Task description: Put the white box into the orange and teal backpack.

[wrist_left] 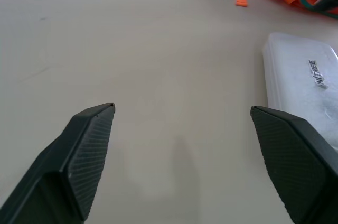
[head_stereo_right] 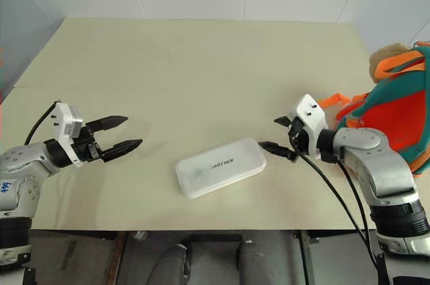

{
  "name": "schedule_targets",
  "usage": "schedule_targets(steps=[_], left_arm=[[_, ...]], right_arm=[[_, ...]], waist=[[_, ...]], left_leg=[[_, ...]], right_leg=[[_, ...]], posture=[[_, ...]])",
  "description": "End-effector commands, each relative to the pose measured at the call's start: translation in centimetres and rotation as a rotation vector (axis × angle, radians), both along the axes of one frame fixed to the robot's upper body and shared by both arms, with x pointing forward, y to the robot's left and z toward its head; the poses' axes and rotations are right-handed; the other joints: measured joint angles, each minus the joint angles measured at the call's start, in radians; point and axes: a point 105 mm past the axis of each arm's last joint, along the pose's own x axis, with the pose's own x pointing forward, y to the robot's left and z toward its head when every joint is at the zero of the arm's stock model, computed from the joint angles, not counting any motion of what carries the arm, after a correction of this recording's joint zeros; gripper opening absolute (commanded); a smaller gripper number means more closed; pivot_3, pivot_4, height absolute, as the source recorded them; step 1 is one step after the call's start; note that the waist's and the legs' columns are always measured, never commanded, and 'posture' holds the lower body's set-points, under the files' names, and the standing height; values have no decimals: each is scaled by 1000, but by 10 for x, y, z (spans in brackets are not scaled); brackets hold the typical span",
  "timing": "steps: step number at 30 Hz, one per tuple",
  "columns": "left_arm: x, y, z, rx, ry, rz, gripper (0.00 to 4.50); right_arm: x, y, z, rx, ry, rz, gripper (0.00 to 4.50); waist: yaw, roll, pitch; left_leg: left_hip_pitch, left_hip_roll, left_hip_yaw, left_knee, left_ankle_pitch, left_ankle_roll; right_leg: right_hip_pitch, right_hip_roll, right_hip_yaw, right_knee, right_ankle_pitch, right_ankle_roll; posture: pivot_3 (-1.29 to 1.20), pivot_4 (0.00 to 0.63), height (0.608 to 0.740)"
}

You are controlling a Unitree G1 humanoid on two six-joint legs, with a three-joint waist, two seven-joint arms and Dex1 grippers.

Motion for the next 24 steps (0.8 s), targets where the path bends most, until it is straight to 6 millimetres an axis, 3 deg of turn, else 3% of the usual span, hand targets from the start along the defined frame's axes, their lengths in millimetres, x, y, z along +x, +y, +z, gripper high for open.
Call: schedule_targets(steps=[1, 5, 10, 11, 17, 24], left_arm=[[-13, -7, 0, 22, 64, -43, 3263], [-18, -4, -7, 51, 131, -38, 1935], [-31, -14, -21, 68, 275, -97, 304], [-32, -16, -23, 69, 289, -104, 29], [-41, -35, -49, 84, 548, -138, 29], [-40, -62, -63, 26, 612, -174, 29]], right_arm=[[-1, -6, -16, -68, 20, -24, 3120], [5, -4, -20, -77, 16, -29, 1672], [11, -8, -26, -122, 15, -67, 0], [11, -8, -27, -127, 15, -67, 0], [-2, -5, -42, -165, 74, -25, 0], [-8, 6, -52, -179, 127, 26, 0]], waist=[[0, 0, 0], [-2, 0, 0], [-6, 0, 0], [-5, 0, 0], [-1, 0, 0], [-4, 0, 0]], left_leg=[[0, 0, 0, 0, 0, 0], [0, 0, 0, -1, 0, 0], [1, 0, 0, 0, 0, 0], [1, 0, 0, 0, 0, 0], [1, 0, 0, 0, 0, 0], [2, 0, 0, 1, 0, 0]], right_leg=[[0, 0, 0, 0, 0, 0], [-1, 0, 0, 1, -1, 0], [-1, 0, 1, 4, -1, 0], [-1, 0, 1, 4, -1, -1], [0, 0, 1, 4, -2, 0], [0, 0, 1, 6, -2, 0]], posture=[[0, 150, 740], [0, 150, 740], [0, 150, 740], [0, 150, 740], [0, 150, 740], [0, 150, 740]])
